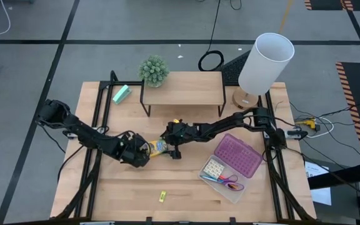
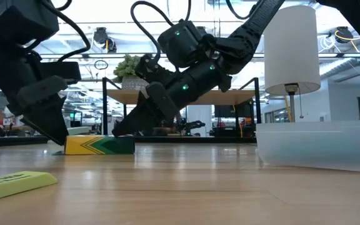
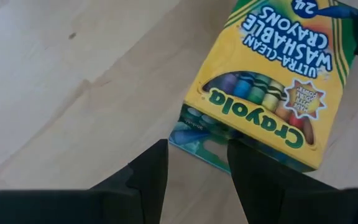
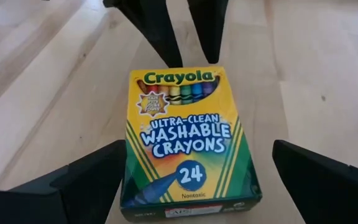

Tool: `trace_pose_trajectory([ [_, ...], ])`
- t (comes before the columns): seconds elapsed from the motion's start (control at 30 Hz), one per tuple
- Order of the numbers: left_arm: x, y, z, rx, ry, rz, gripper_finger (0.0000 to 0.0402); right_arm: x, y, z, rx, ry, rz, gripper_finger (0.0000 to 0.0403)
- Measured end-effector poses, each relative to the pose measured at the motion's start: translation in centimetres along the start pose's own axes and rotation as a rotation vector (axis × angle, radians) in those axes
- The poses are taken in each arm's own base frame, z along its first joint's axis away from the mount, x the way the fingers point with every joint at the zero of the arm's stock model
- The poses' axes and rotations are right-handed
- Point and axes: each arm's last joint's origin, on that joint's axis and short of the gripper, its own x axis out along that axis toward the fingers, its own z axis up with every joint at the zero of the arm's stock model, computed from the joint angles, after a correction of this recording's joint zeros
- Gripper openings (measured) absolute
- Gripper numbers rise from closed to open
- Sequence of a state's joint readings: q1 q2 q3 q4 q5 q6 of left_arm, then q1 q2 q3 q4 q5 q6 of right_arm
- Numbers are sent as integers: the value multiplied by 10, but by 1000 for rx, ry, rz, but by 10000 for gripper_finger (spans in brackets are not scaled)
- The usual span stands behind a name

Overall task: Pack school essentials
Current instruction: Put the yellow crayon box into the purple supply box

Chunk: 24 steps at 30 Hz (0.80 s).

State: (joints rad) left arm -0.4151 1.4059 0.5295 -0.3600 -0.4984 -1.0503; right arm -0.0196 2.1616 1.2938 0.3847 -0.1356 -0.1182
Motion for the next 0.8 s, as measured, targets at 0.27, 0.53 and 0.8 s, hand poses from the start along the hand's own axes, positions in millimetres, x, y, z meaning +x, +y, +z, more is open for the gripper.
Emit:
trace_pose_trajectory([
  [0.27,4,5,-5,-12,1,3,170,0,1,-2,2,20,30,400],
  [0.53,4,4,-4,-18,-1,-2,170,0,4,-2,29,26,58,400],
  [0.8,4,4,-4,-18,0,-1,170,-3,4,0,-28,29,61,400],
])
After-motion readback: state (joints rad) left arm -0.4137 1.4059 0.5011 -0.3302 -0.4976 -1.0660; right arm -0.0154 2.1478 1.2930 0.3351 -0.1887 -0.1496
